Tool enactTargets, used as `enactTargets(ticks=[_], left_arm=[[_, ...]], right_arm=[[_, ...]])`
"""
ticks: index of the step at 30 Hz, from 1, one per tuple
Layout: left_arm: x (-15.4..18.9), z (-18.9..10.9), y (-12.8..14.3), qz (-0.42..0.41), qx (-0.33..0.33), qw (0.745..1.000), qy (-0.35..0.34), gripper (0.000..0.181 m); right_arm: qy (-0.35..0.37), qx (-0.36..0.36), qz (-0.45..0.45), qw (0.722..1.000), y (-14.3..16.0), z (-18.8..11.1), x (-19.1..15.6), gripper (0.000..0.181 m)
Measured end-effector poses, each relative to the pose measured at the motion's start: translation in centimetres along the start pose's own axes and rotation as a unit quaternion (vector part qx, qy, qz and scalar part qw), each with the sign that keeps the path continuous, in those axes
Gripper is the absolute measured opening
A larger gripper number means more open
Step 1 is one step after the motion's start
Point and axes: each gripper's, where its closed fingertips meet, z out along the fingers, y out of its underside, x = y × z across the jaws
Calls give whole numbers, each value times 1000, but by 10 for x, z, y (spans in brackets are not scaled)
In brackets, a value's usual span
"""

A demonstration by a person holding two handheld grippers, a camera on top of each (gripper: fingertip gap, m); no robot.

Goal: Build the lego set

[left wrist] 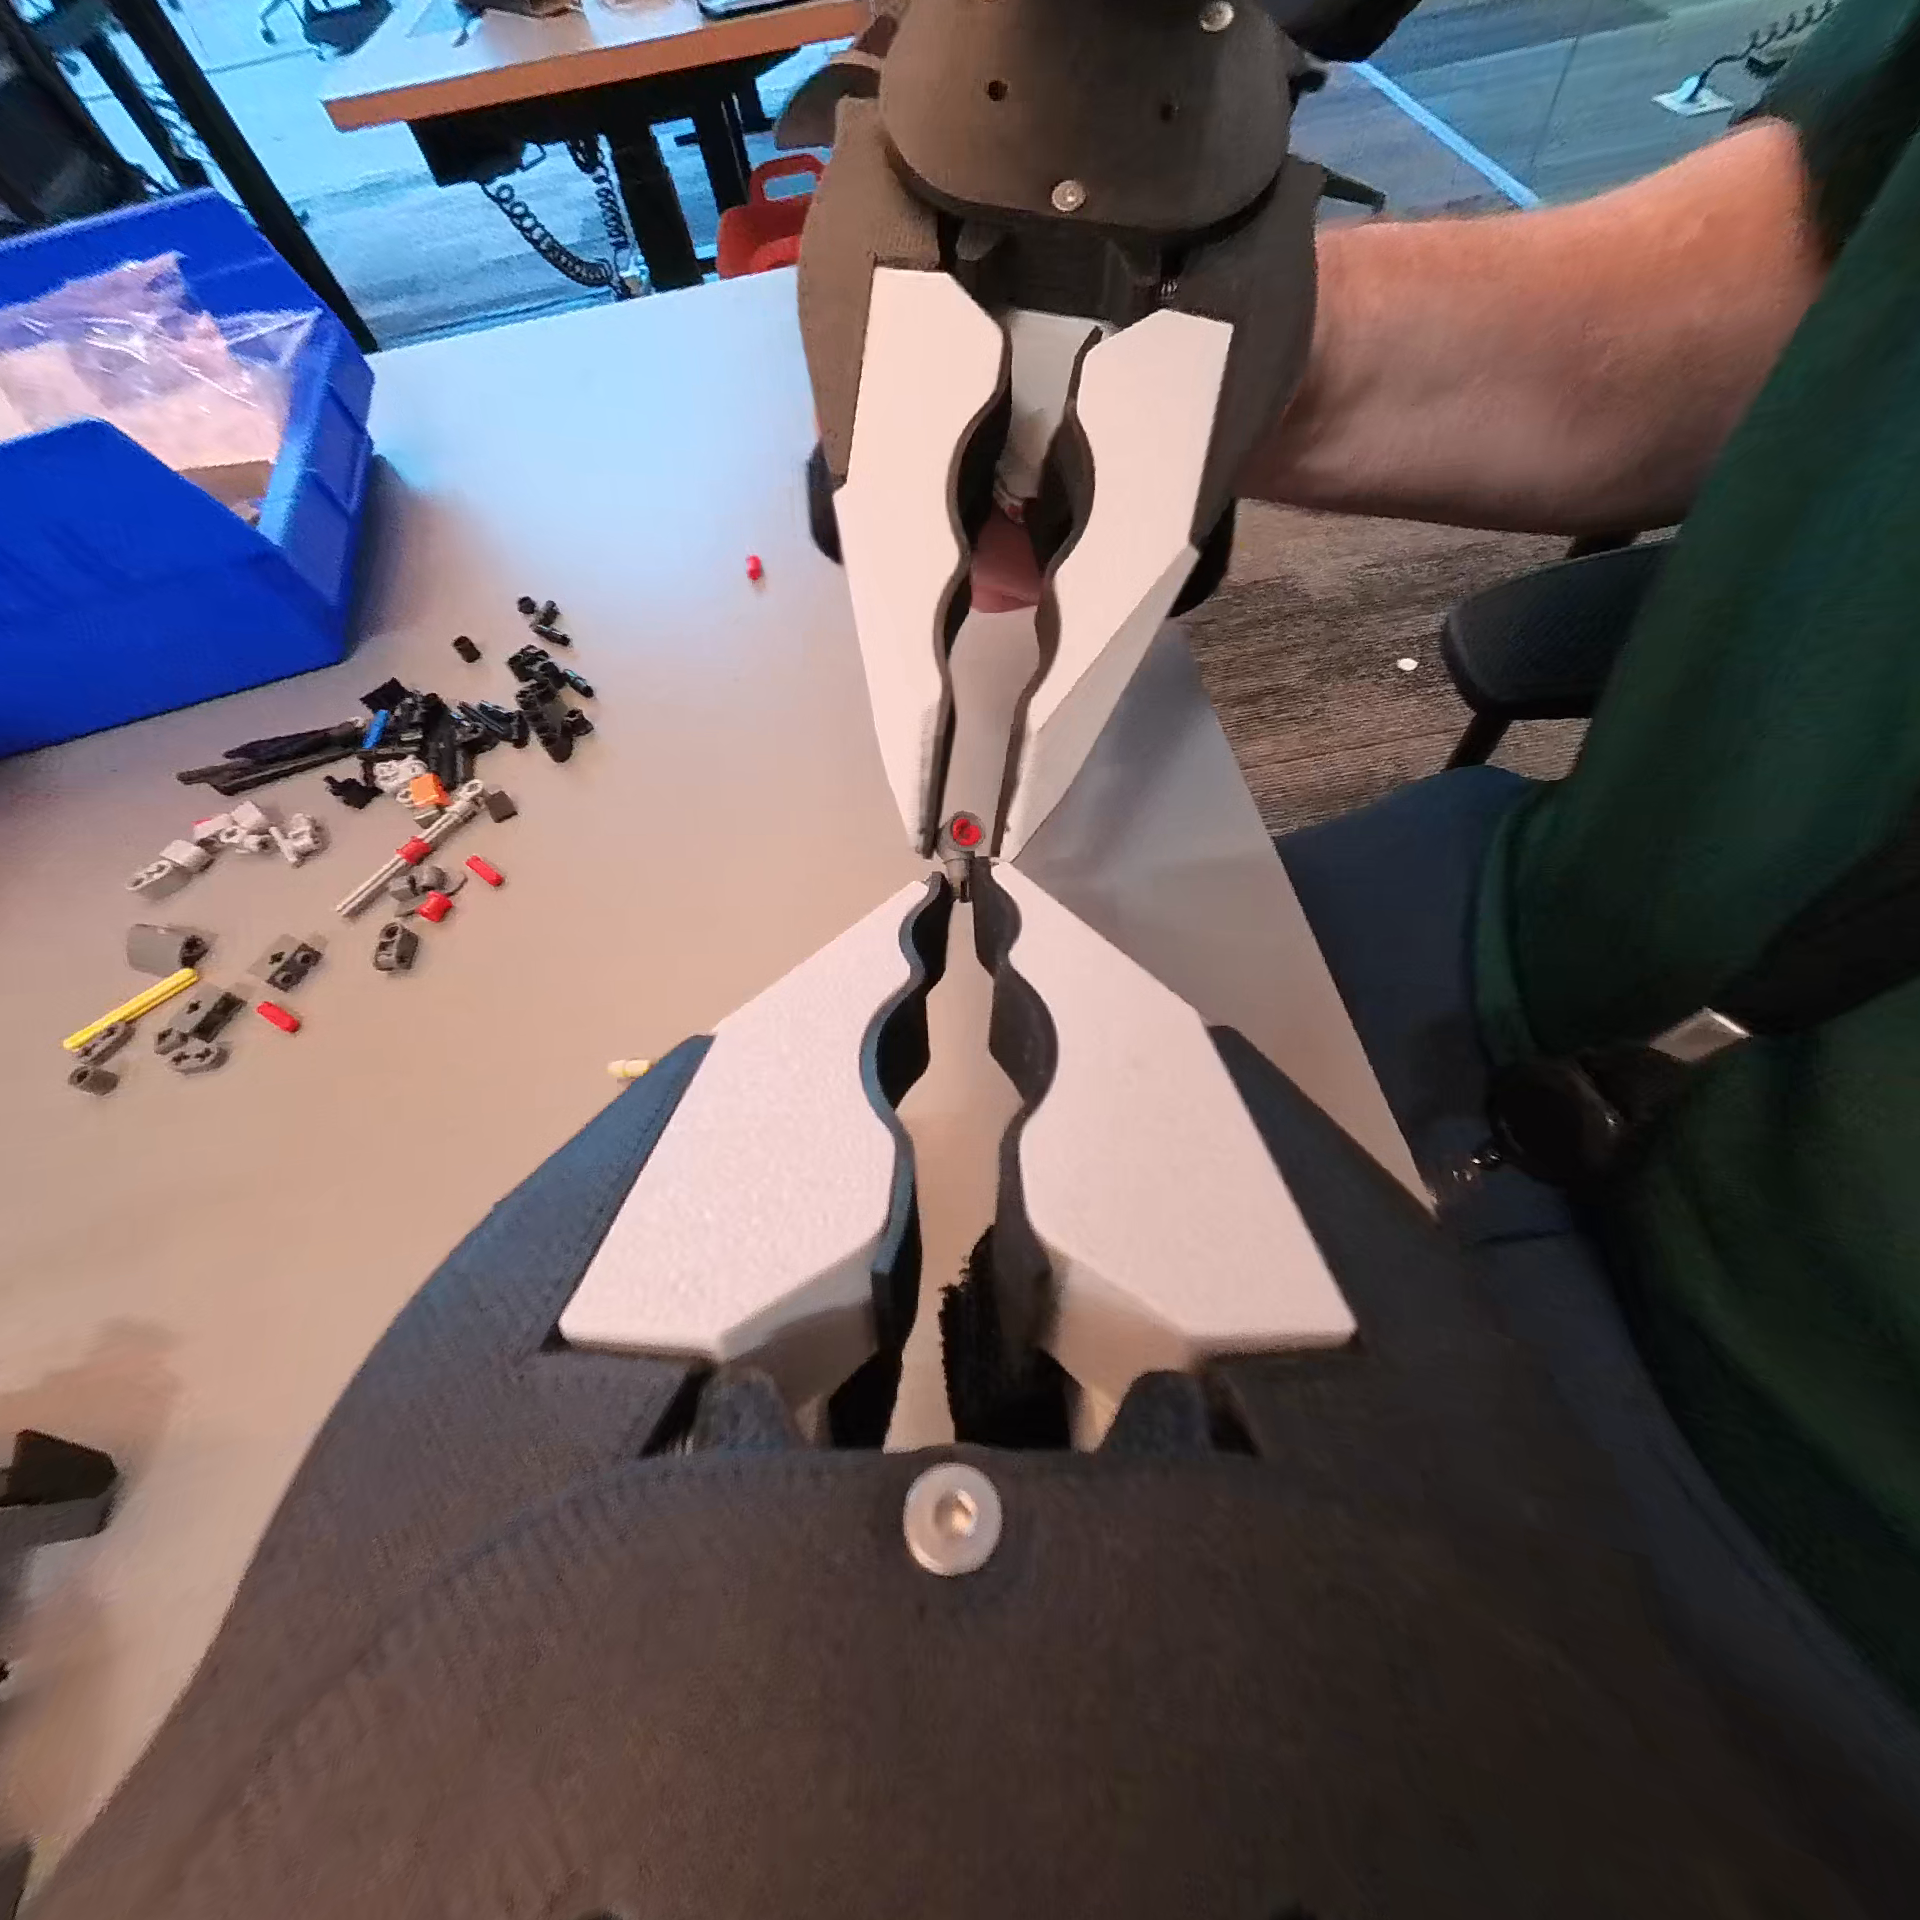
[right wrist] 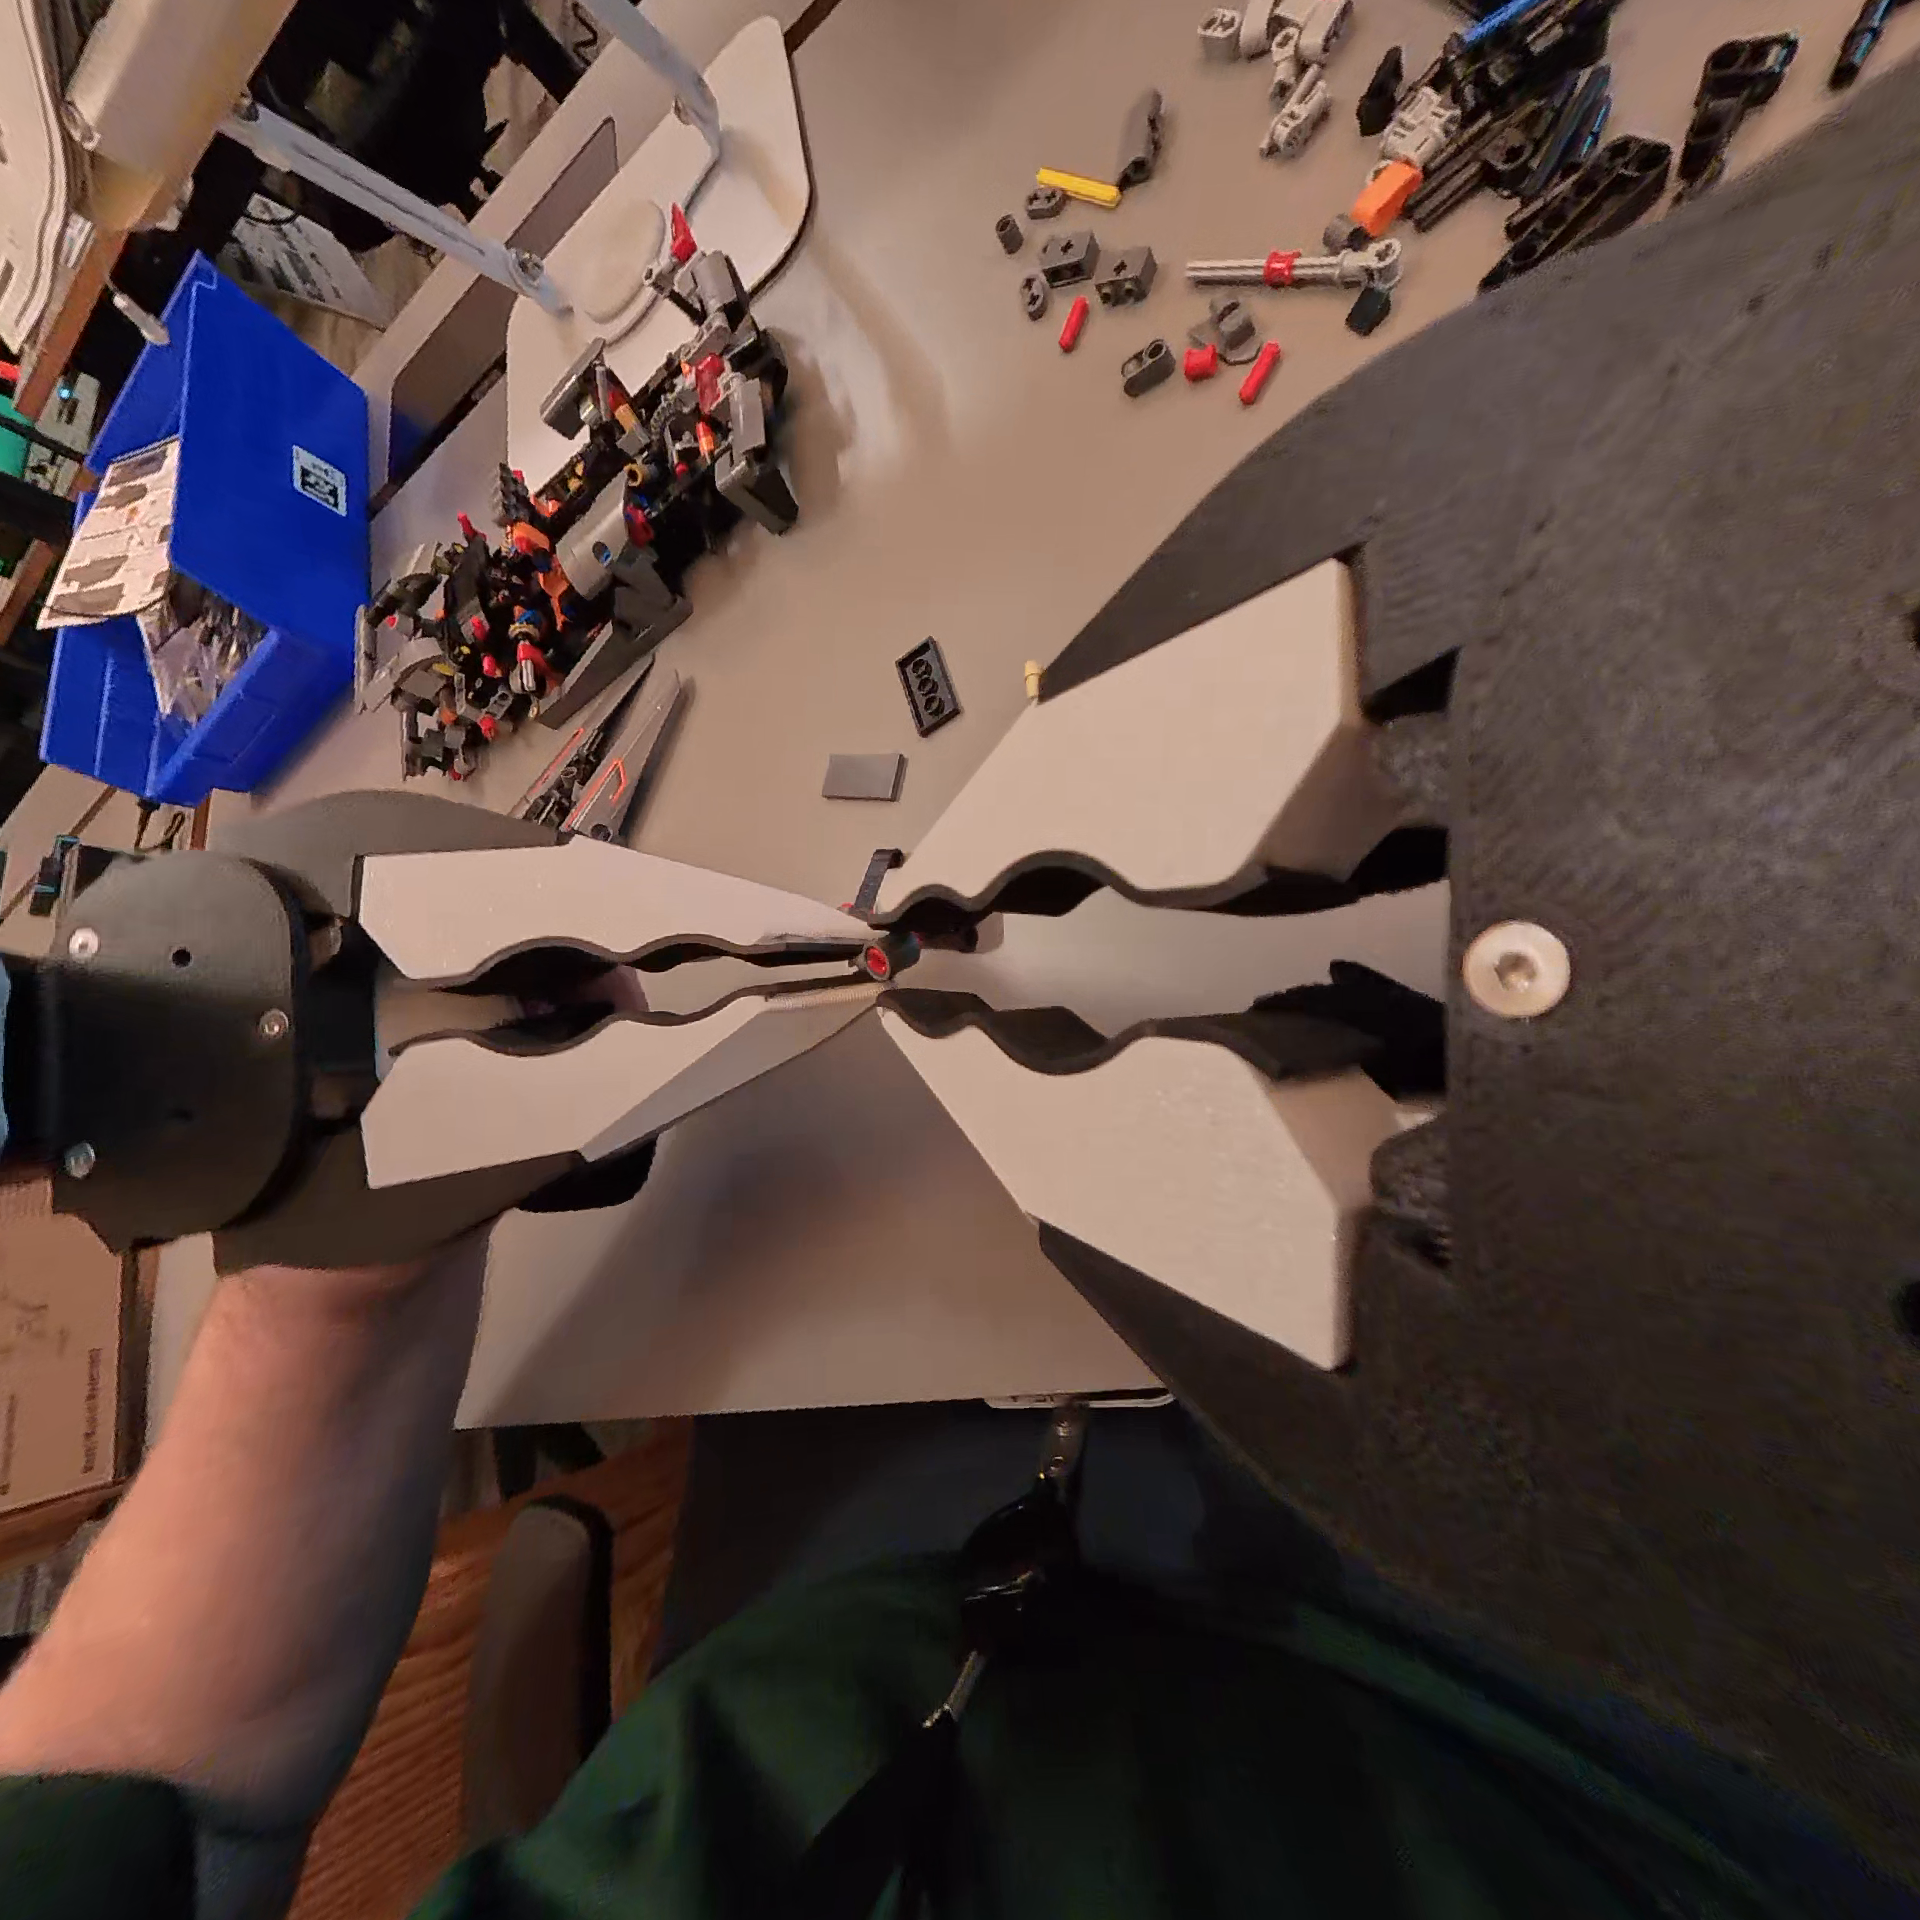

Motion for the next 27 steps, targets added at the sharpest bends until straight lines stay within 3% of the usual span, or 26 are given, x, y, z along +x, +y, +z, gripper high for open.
enactTargets(ticks=[11, 18, 27], left_arm=[[15, -4, -5, -44, -1, 995, 93, 3], [25, -4, 2, -28, -41, 989, 137, 3], [21, -8, -16, -90, 37, 983, 153, 3]], right_arm=[[-18, 17, -50, 998, -5, -4, -12, 6], [-54, 2, -56, 997, -2, 2, -27, 6], [-36, 62, -26, 997, -14, -7, -20, 7]])
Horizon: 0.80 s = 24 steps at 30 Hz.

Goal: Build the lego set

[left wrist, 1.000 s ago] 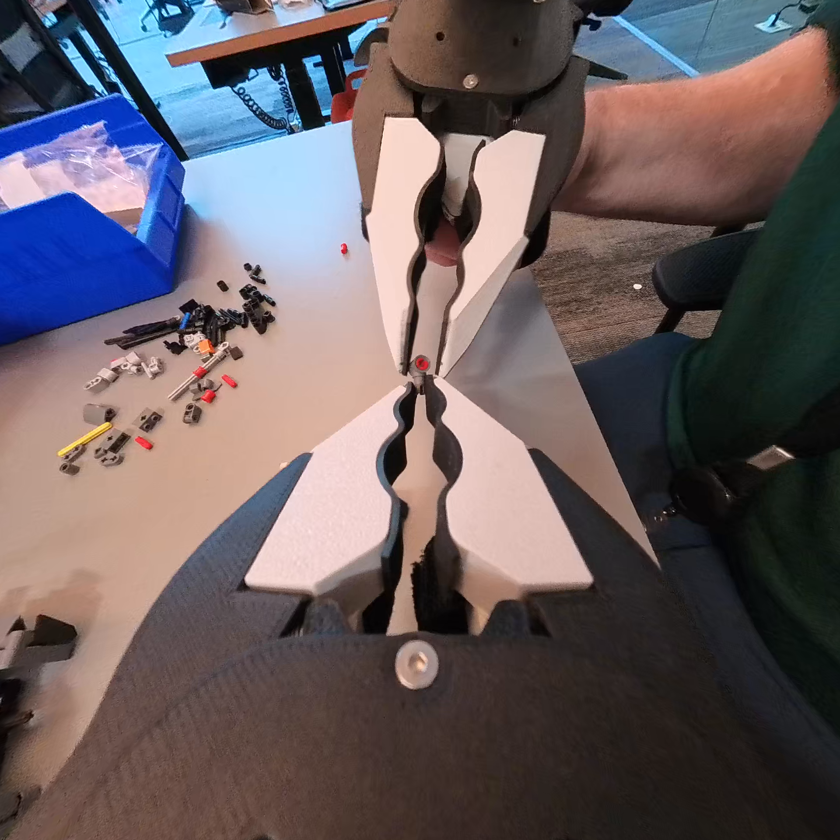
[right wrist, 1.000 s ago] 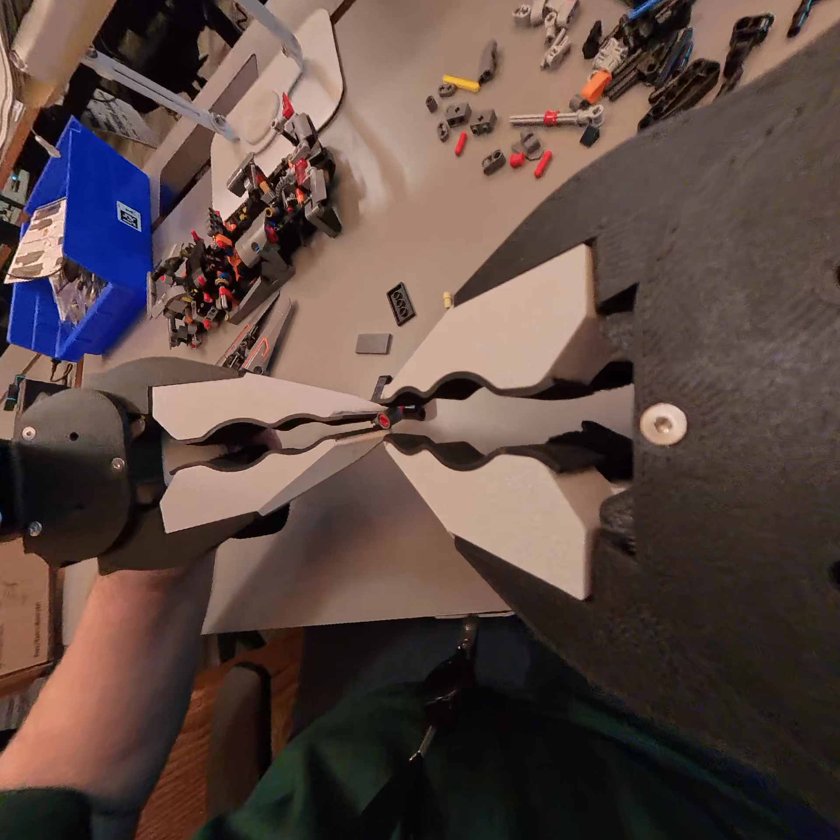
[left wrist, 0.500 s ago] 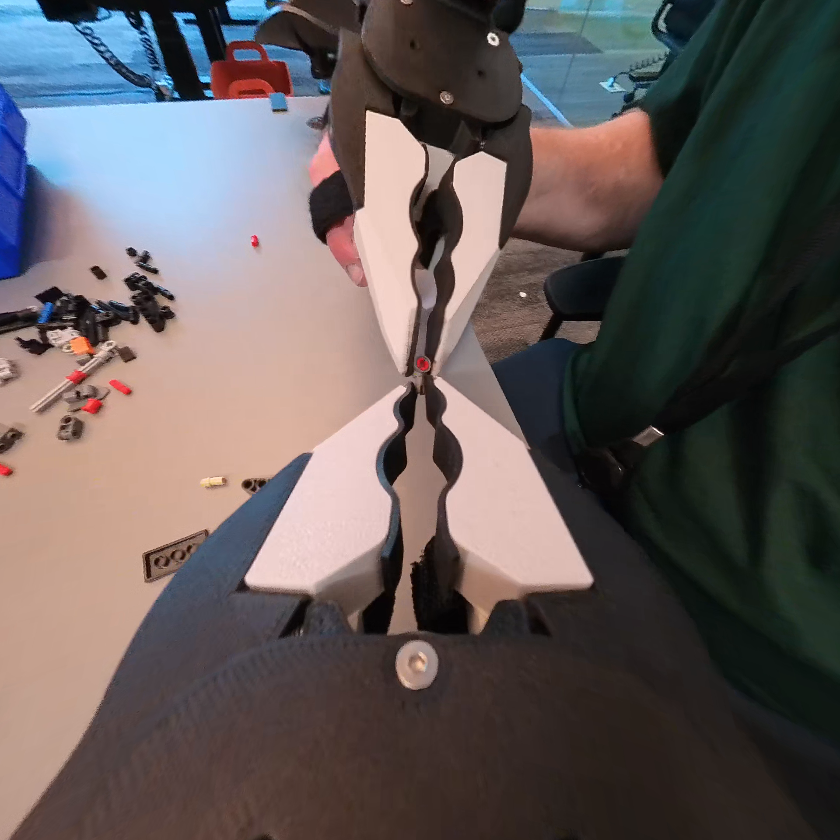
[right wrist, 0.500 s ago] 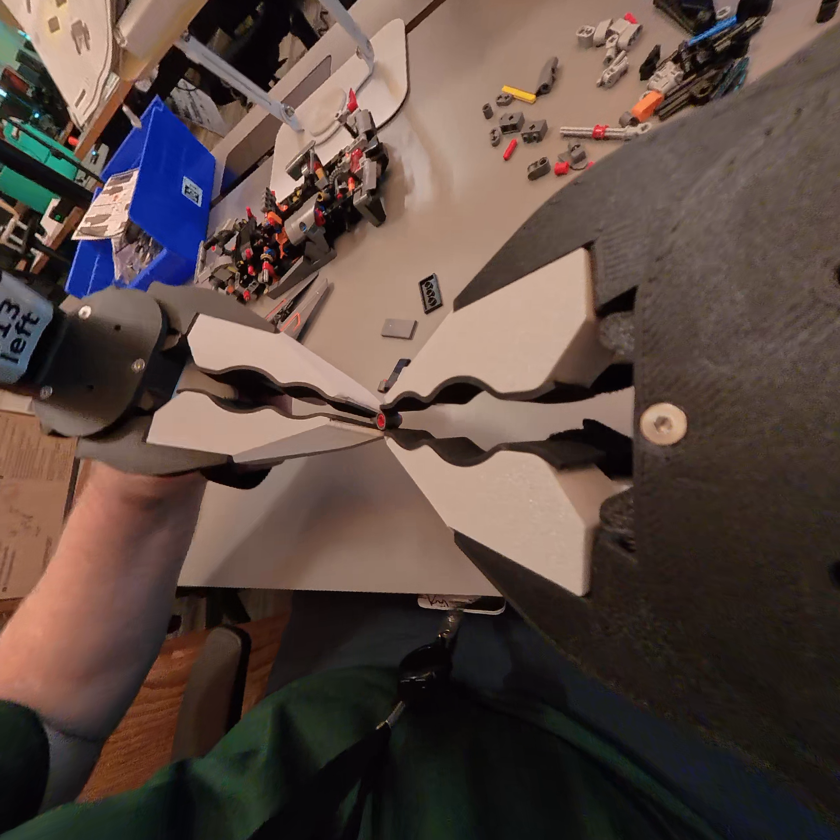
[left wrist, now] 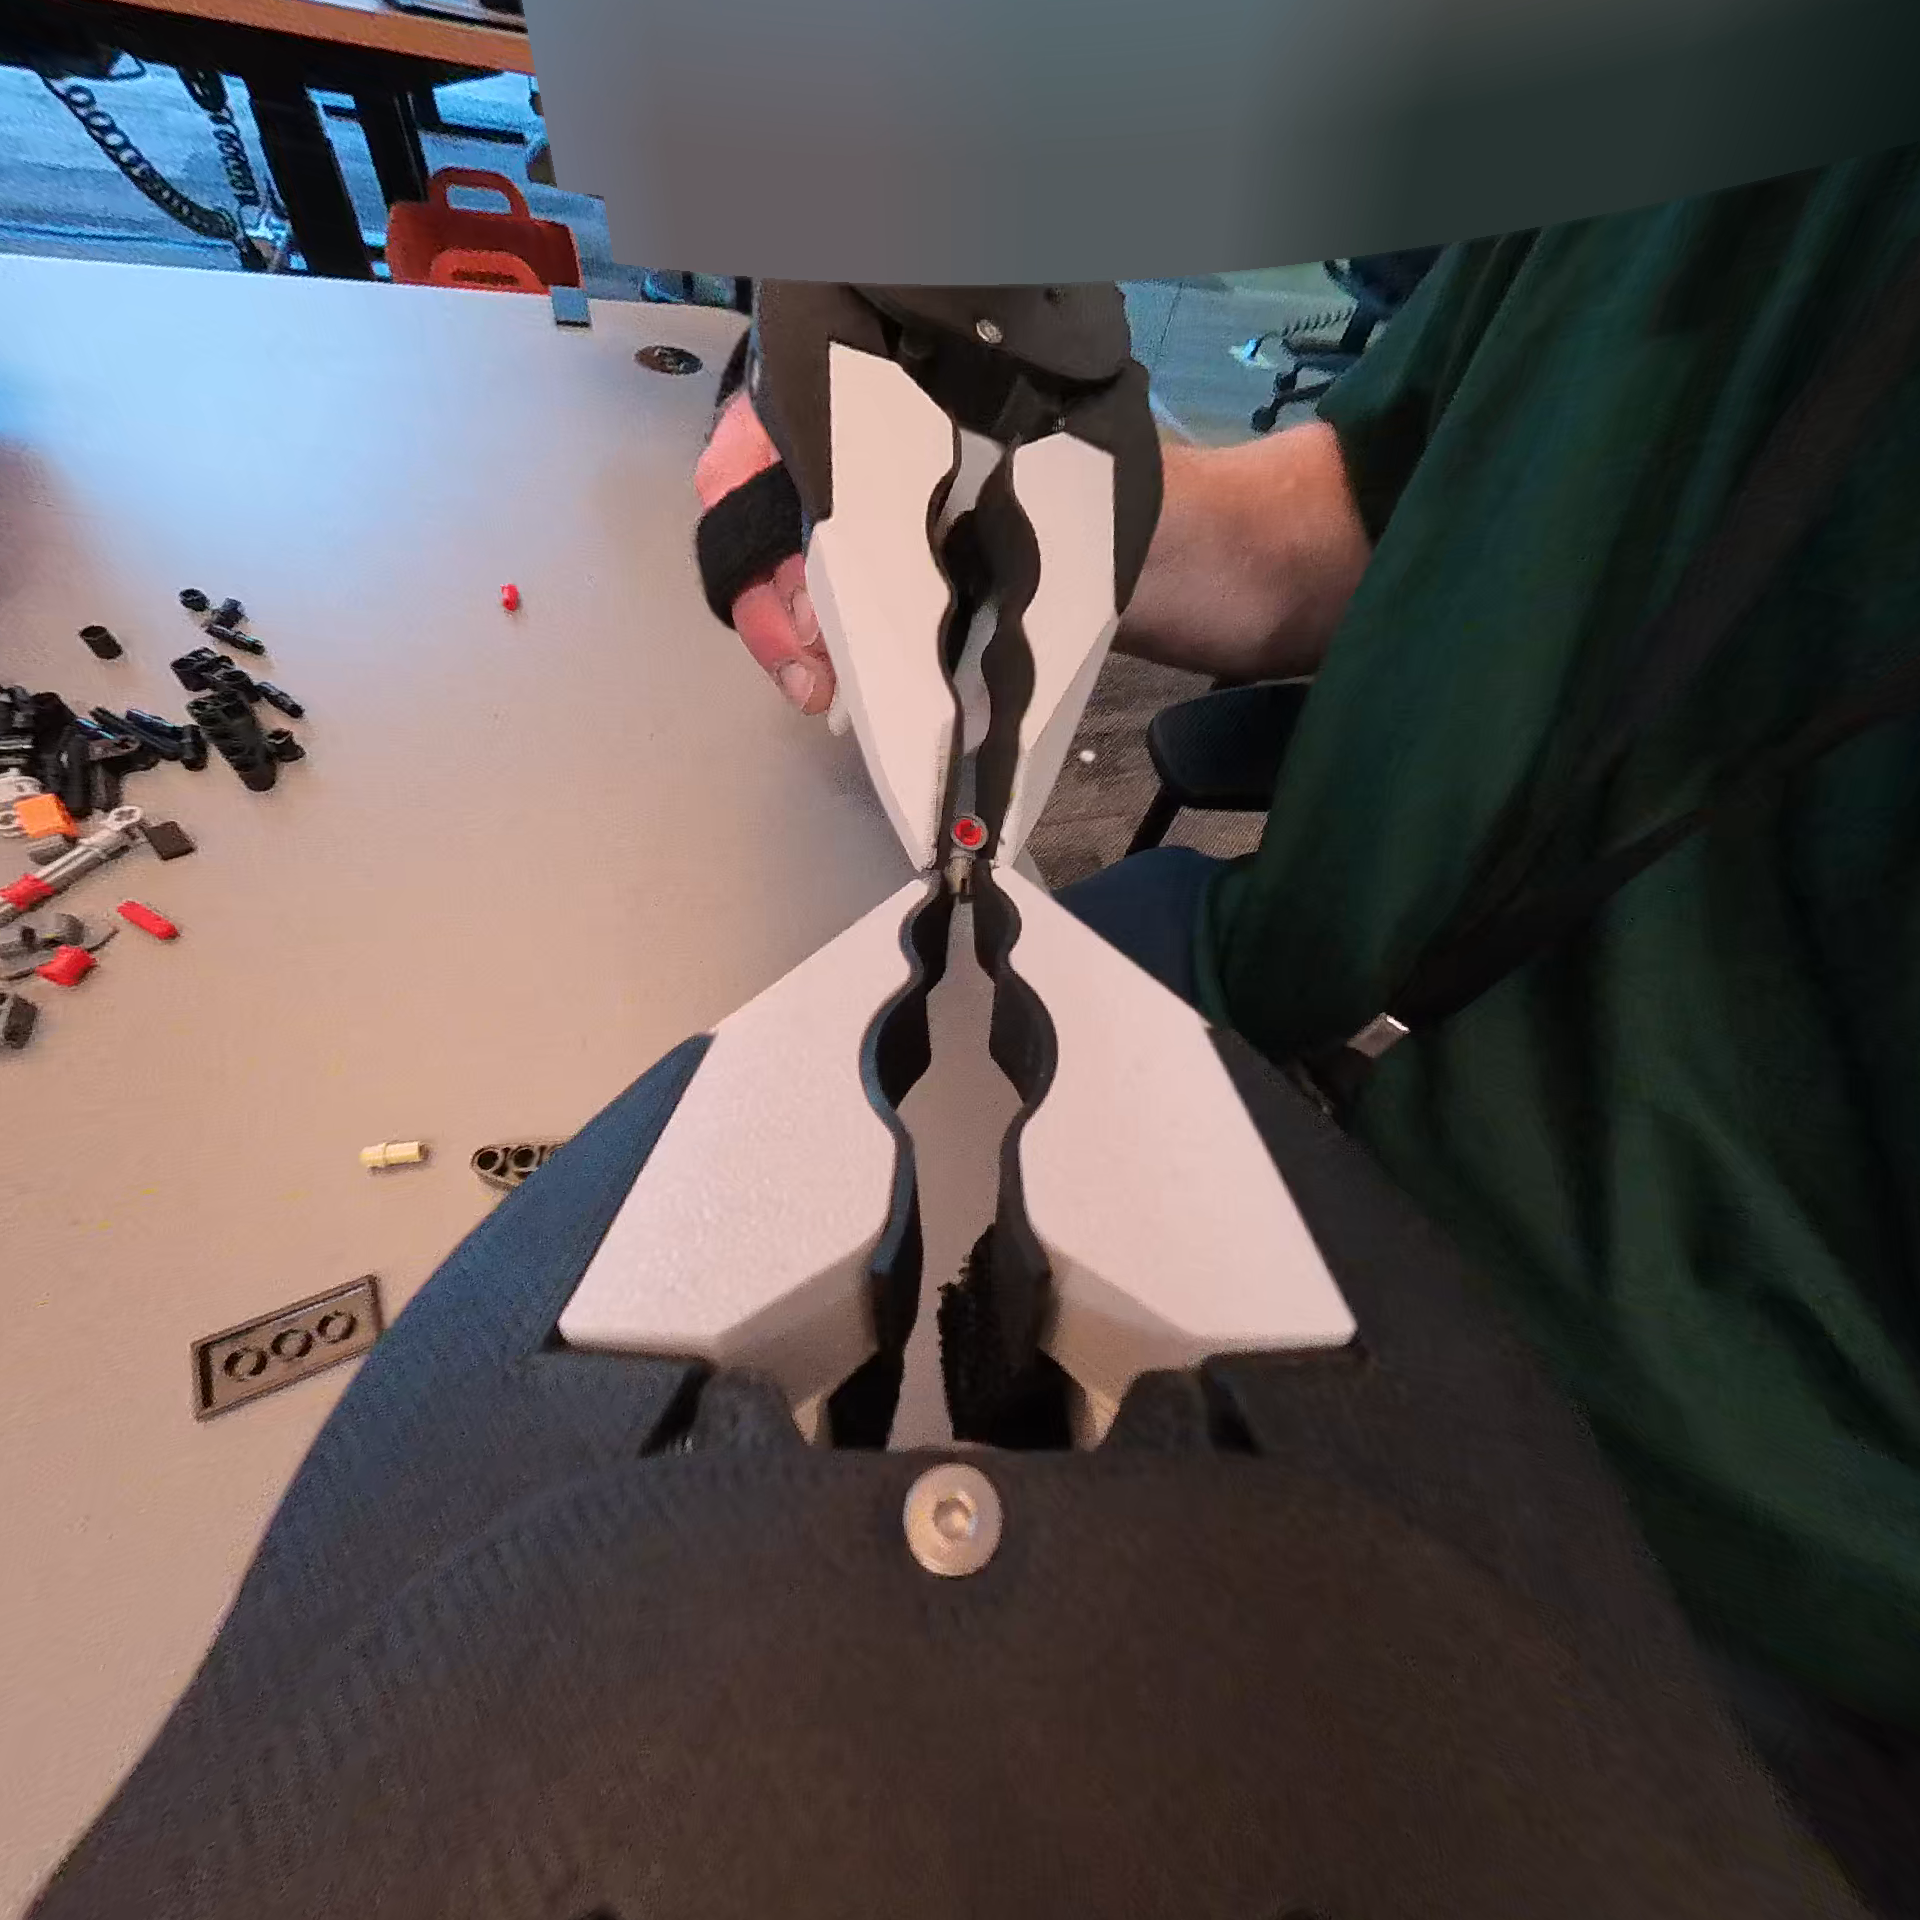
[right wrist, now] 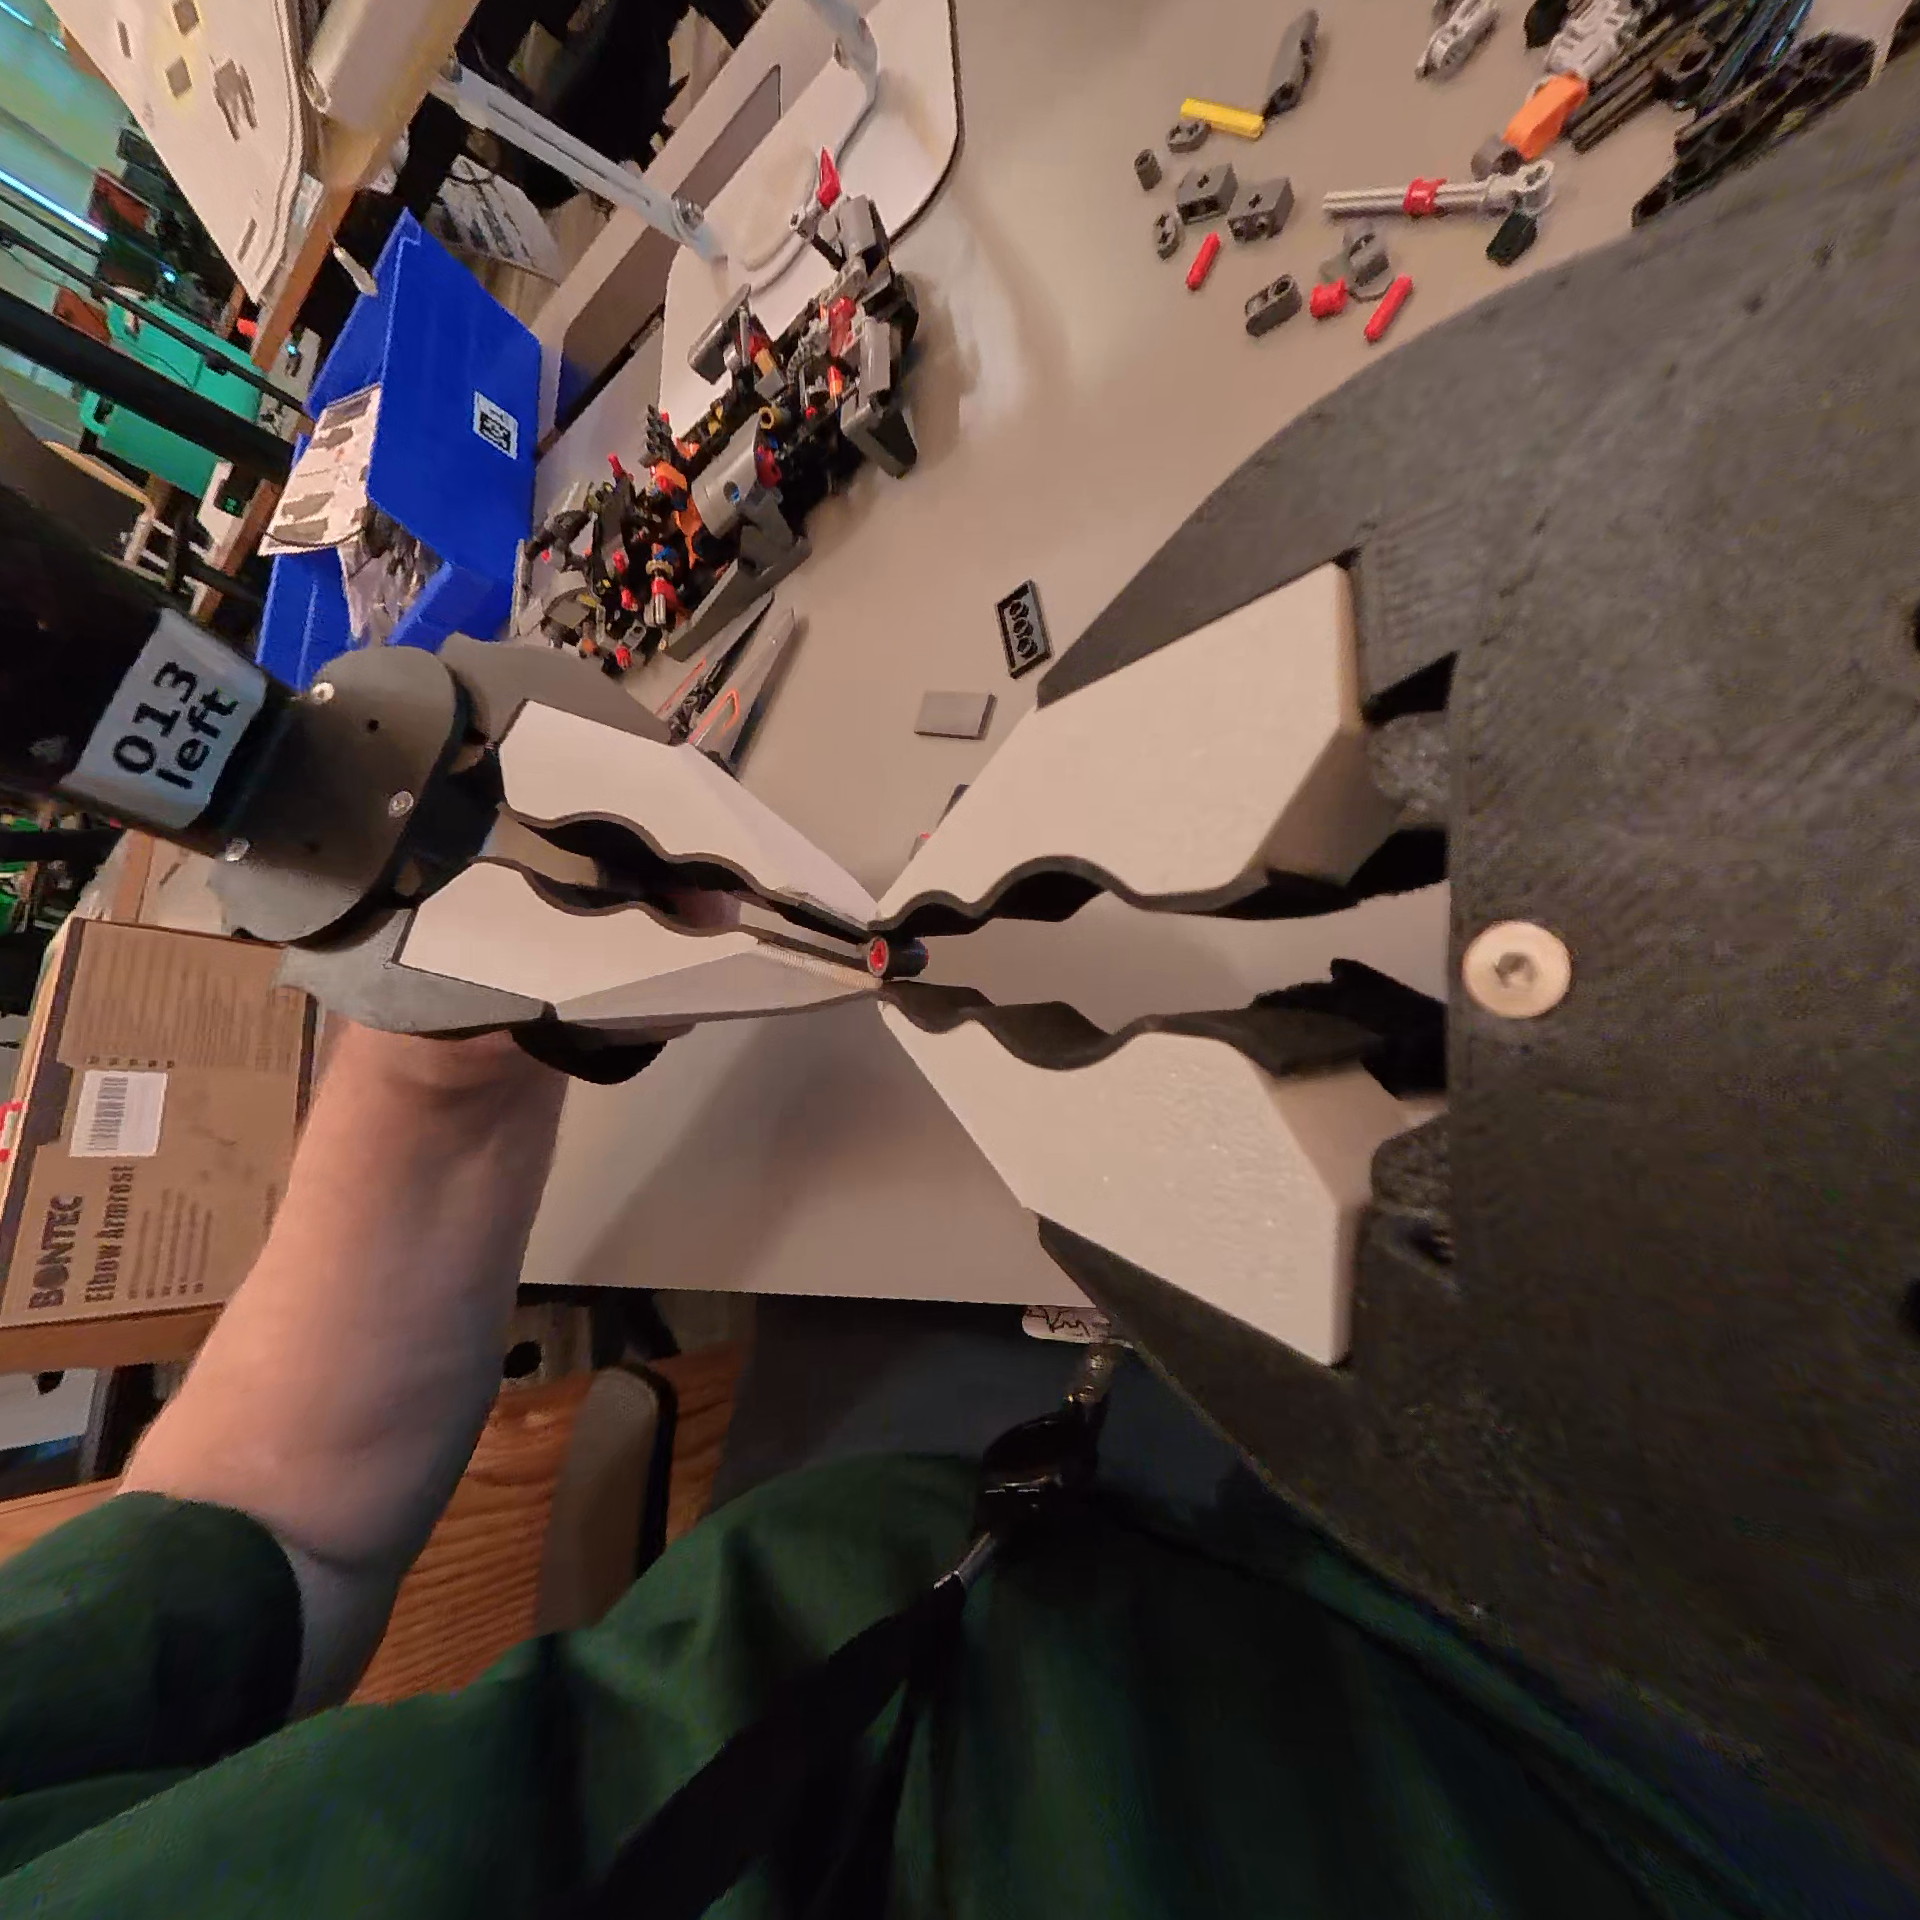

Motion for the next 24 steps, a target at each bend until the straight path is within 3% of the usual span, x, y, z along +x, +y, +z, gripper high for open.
enactTargets(ticks=[8, 11, 14, 17, 19, 21, 24], left_arm=[[3, 1, -2, -28, 13, 999, 23, 3], [-3, 0, -6, -25, 22, 999, -7, 3], [-14, -8, -9, -4, 23, 998, -64, 15], [-30, -18, 7, 50, -47, 987, -147, 32], [-48, -25, 34, 105, -146, 961, -211, 41], [-61, -29, 59, 141, -229, 931, -246, 40], [-65, -25, 76, 156, -261, 919, -252, 35]], right_arm=[[-13, 2, 11, 1000, -1, -2, -2, 5], [-10, 19, 42, 999, -2, -4, 4, 5], [4, 25, 54, 998, 2, -8, 10, 5], [5, 25, 62, 998, 7, -9, 12, 6], [8, 25, 66, 997, 11, -11, 13, 6], [8, 30, 74, 997, 13, -13, 15, 5], [12, 26, 82, 996, 19, -14, 17, 5]])
